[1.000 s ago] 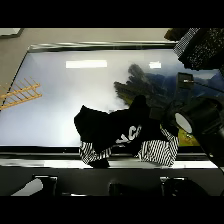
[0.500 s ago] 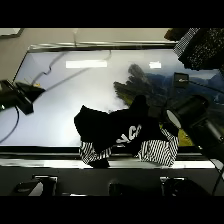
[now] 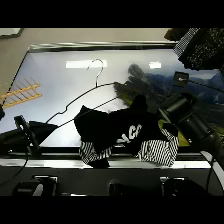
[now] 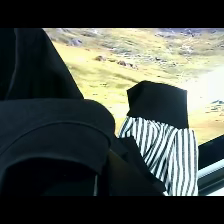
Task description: Fold the clothes and pants, and hang the long-sleeved shirts on hangers.
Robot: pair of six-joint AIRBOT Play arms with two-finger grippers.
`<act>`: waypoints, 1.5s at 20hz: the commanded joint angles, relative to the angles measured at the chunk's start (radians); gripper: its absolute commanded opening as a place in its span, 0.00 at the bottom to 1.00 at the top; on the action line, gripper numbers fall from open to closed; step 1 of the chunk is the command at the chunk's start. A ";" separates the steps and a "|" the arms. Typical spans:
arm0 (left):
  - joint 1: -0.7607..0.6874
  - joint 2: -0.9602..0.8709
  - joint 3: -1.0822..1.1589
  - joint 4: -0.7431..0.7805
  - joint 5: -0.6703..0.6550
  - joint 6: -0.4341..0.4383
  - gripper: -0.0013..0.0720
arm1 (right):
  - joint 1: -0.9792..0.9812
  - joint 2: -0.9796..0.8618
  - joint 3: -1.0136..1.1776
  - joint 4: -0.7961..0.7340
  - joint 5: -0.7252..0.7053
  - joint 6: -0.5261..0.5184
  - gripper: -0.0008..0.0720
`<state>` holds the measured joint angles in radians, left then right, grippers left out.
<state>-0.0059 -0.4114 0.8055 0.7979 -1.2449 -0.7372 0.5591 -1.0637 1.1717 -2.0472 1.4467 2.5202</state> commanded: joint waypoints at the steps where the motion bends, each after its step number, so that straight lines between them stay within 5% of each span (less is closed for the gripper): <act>1: -0.010 0.083 -0.021 -0.016 -0.060 -0.044 0.04 | 0.000 -0.033 0.000 -0.025 -0.016 0.065 0.05; 7: -0.010 0.177 -0.021 -0.058 -0.088 -0.106 0.04 | -0.001 -0.039 0.000 -0.090 -0.040 0.208 0.05; 14: -0.010 0.204 -0.021 -0.058 -0.267 -0.120 0.04 | -0.001 -0.039 0.000 -0.083 -0.050 0.294 0.05; 30: -0.010 0.247 -0.021 -0.046 -0.284 -0.154 0.04 | -0.001 -0.055 0.001 -0.073 -0.068 0.336 0.05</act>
<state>-0.0154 -0.1719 0.7864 0.7238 -1.5192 -0.8806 0.5583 -1.1152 1.1717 -2.1242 1.3781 2.8559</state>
